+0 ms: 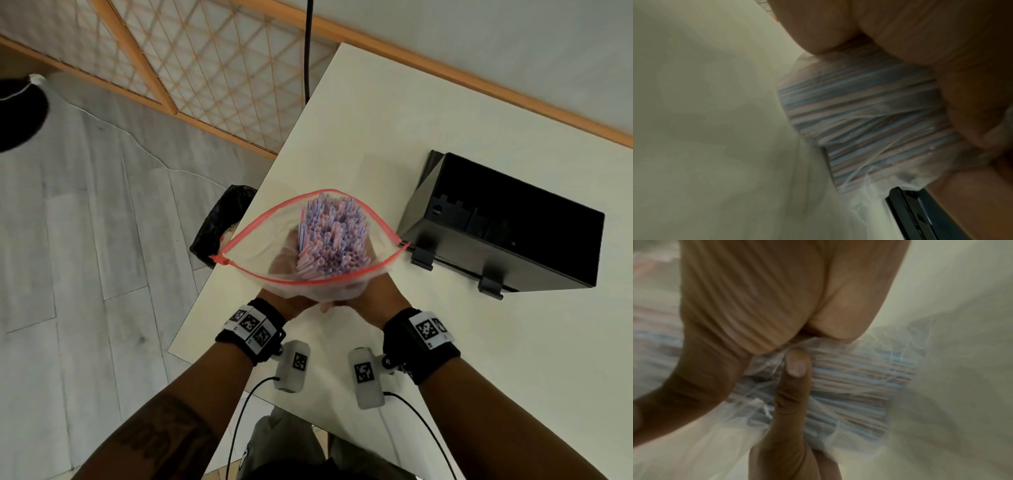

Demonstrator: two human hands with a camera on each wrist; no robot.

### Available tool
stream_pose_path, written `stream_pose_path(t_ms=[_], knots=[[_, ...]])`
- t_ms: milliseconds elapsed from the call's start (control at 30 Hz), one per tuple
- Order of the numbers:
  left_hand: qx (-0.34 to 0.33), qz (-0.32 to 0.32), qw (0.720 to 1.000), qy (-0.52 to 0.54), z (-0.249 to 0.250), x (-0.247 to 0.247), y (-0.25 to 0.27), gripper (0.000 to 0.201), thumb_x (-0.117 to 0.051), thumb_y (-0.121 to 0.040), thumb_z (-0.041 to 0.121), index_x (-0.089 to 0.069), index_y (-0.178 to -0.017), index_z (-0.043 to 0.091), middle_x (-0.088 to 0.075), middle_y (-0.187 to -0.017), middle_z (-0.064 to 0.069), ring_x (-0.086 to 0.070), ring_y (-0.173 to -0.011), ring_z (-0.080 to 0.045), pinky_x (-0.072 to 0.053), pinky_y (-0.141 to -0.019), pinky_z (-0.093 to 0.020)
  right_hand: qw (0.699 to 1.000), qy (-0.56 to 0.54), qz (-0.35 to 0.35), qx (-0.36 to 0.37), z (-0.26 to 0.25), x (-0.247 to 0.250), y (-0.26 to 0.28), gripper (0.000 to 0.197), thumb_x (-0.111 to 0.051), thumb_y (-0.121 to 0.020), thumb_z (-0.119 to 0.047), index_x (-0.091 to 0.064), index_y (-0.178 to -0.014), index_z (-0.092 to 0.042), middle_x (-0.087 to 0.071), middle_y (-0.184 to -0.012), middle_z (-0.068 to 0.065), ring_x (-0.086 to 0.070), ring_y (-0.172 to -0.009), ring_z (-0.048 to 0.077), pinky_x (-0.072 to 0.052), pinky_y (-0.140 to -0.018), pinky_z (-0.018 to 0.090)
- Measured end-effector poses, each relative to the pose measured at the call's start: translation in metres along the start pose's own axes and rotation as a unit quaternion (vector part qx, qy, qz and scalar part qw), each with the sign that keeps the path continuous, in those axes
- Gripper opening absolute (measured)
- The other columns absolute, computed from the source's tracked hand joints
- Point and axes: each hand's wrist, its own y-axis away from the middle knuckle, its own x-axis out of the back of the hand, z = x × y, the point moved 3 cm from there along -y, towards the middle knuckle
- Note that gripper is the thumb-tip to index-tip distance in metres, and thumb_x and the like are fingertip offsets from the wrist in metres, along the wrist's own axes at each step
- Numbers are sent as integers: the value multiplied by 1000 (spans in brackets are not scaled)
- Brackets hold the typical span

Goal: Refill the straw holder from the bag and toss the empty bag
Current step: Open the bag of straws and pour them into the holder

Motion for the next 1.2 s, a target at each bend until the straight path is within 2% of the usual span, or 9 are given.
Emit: stream_pose_path(t_ms=[133,233,400,567,700,833,900,1033,1200], knots=[[5,39,995,90,-24,1,-7,60,-84,-51,36,-49,-90,7,-54,-84,4,-57,-86,-15,-46,-69,-4,998,-39,28,31,1,6,-5,41,-69,-77,27,-64,-83,-14,-70,-72,-7,-69,-70,8,-59,-57,18],[110,88,990,5,-47,6,-6,55,-90,-63,41,-53,-96,16,-63,-110,-2,-63,-110,-17,-50,-88,-19,998,-32,-1,59,9,3,-5,39,-89,-62,-4,-68,-90,-20,-73,-83,-11,-70,-81,2,-62,-71,20],[-92,103,990,-2,-26,1,-5,58,-77,-81,15,-45,-129,20,-56,-114,8,-58,-95,13,-46,-85,-2,996,-18,33,75,22,-5,-9,82,-97,-51,-49,-63,-121,-22,-66,-119,-12,-64,-108,-13,-52,-93,11],[-31,91,994,-53,-37,2,-10,33,-72,-88,3,-50,-110,14,-50,-90,12,-55,-67,14,-52,-76,-7,996,27,57,68,26,-7,-12,52,-92,-73,-14,-64,-113,-33,-63,-113,-22,-59,-98,-25,-54,-92,12],[-81,68,988,-113,-14,3,2,84,-90,-70,14,-42,-139,7,-52,-125,7,-50,-109,3,-36,-98,-4,992,-2,89,86,14,-7,-8,72,-95,-65,-21,-55,-124,-29,-54,-112,-30,-58,-99,-19,-44,-79,-6],[-69,10,995,-74,12,4,25,92,-97,-46,26,-58,-129,17,-65,-110,21,-55,-103,22,-44,-98,-8,990,2,105,99,-1,-7,9,66,-94,-72,-20,-51,-121,-28,-51,-103,-32,-56,-93,-23,-39,-73,-9],[-58,-8,998,-38,24,9,37,86,-95,-41,22,-62,-120,21,-73,-106,11,-65,-105,-2,-53,-93,-19,984,-39,109,134,-13,-8,21,60,-93,-72,-16,-59,-120,-26,-62,-108,-26,-59,-100,-24,-45,-82,-2],[-98,52,988,103,59,11,55,87,-92,-38,63,-69,-104,11,-79,-93,4,-74,-90,-8,-57,-79,-27,952,-191,140,195,-25,-7,35,82,-93,-57,-26,-58,-126,4,-72,-115,19,-71,-113,35,-60,-83,35],[-129,116,980,93,105,-9,60,58,-90,-60,54,-70,-112,36,-76,-108,14,-71,-103,-3,-60,-87,-34,946,-156,210,193,-43,8,48,90,-89,-64,-60,-55,-134,-15,-71,-124,2,-70,-117,20,-59,-97,50]])
